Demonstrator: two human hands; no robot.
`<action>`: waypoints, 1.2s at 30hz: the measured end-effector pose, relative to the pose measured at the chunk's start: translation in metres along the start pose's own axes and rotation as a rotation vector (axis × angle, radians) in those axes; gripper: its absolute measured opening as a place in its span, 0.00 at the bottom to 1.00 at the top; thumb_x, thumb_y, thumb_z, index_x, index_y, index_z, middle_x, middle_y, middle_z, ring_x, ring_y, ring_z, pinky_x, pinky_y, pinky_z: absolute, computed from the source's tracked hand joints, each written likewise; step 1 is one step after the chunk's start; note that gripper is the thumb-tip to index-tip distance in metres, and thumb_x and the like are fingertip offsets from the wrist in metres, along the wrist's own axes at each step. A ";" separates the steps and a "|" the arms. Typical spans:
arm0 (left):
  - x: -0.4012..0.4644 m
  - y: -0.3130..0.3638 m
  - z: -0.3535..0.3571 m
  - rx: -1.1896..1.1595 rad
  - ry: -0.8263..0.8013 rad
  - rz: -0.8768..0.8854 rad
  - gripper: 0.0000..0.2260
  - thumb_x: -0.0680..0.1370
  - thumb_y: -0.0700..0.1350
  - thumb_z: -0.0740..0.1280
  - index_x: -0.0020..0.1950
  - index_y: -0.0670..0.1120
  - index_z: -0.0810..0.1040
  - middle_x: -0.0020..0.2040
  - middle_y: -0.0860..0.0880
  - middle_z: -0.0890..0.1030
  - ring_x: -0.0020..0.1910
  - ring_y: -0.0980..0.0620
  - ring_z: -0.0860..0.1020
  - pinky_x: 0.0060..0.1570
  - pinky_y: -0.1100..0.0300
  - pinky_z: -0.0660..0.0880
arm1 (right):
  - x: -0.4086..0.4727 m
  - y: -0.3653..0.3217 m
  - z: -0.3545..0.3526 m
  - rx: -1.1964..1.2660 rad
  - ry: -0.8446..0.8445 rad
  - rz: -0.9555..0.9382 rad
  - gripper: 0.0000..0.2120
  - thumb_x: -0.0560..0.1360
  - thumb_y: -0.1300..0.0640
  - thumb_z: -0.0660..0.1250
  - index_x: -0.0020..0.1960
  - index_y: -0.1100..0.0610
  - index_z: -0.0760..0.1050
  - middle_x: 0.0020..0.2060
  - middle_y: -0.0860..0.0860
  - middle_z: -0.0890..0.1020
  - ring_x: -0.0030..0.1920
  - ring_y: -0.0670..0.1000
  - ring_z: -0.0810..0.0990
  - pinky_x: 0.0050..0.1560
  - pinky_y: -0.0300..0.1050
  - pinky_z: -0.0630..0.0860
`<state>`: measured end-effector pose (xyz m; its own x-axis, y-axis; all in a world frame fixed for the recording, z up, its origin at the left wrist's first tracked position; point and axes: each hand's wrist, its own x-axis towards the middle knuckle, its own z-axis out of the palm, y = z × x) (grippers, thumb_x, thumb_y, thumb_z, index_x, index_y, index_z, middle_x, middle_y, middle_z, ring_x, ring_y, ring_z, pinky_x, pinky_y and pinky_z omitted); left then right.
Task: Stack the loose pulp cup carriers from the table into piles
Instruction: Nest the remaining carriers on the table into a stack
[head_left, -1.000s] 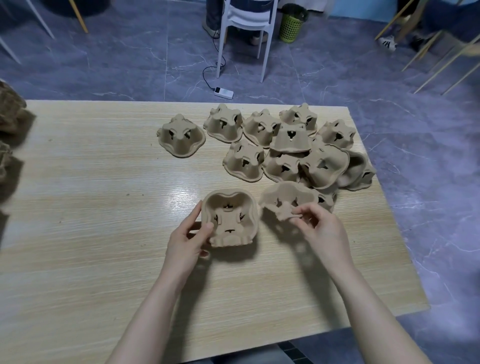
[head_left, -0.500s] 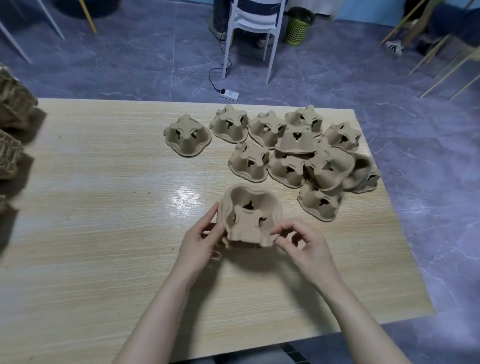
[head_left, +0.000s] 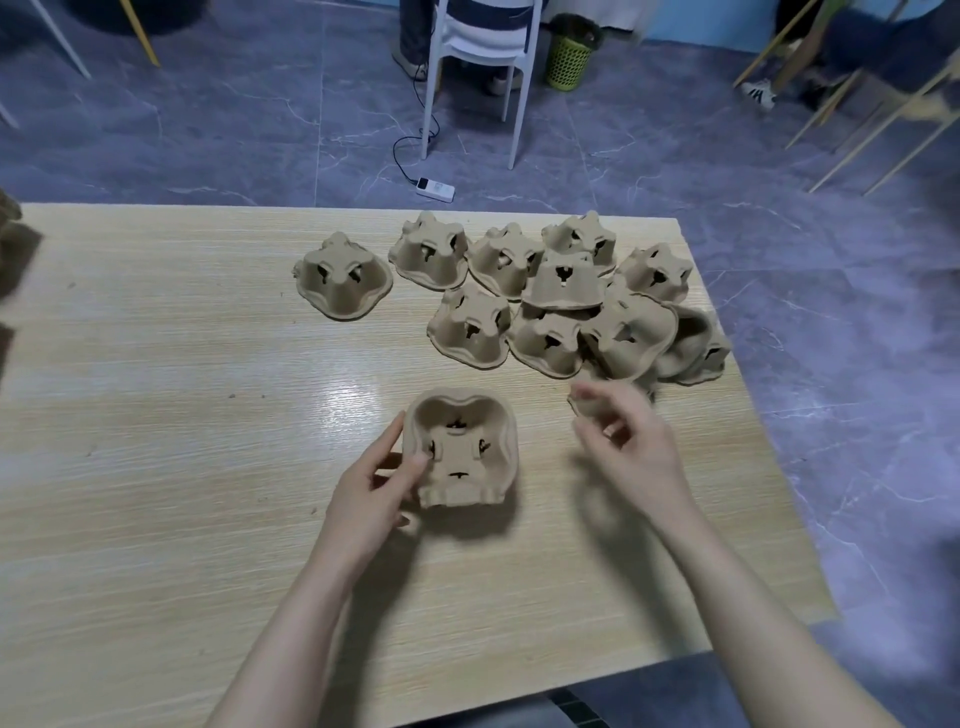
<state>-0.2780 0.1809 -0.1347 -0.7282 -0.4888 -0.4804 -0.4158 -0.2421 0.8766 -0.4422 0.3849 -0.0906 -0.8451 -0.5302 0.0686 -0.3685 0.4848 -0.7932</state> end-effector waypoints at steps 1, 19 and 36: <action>-0.001 0.000 0.000 0.002 0.004 0.003 0.23 0.79 0.48 0.69 0.72 0.62 0.71 0.41 0.59 0.85 0.36 0.58 0.78 0.37 0.59 0.76 | 0.017 0.005 -0.010 -0.044 0.087 0.027 0.16 0.75 0.64 0.70 0.60 0.50 0.78 0.52 0.49 0.80 0.40 0.42 0.75 0.44 0.29 0.69; -0.004 0.007 0.000 -0.006 -0.005 -0.027 0.24 0.77 0.48 0.70 0.72 0.60 0.71 0.44 0.58 0.85 0.36 0.59 0.80 0.38 0.57 0.76 | 0.096 0.025 -0.064 0.401 0.331 0.632 0.12 0.75 0.62 0.69 0.57 0.56 0.80 0.33 0.52 0.76 0.21 0.41 0.68 0.22 0.34 0.67; -0.005 0.006 -0.003 -0.022 0.018 -0.044 0.21 0.78 0.45 0.70 0.67 0.64 0.73 0.46 0.51 0.85 0.38 0.53 0.79 0.42 0.50 0.78 | -0.022 0.050 -0.001 -0.007 0.082 0.238 0.17 0.75 0.74 0.62 0.41 0.52 0.76 0.57 0.48 0.72 0.59 0.29 0.67 0.63 0.31 0.65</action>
<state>-0.2752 0.1797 -0.1271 -0.6993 -0.4926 -0.5180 -0.4350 -0.2818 0.8552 -0.4426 0.4216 -0.1311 -0.9370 -0.3424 -0.0698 -0.1583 0.5942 -0.7886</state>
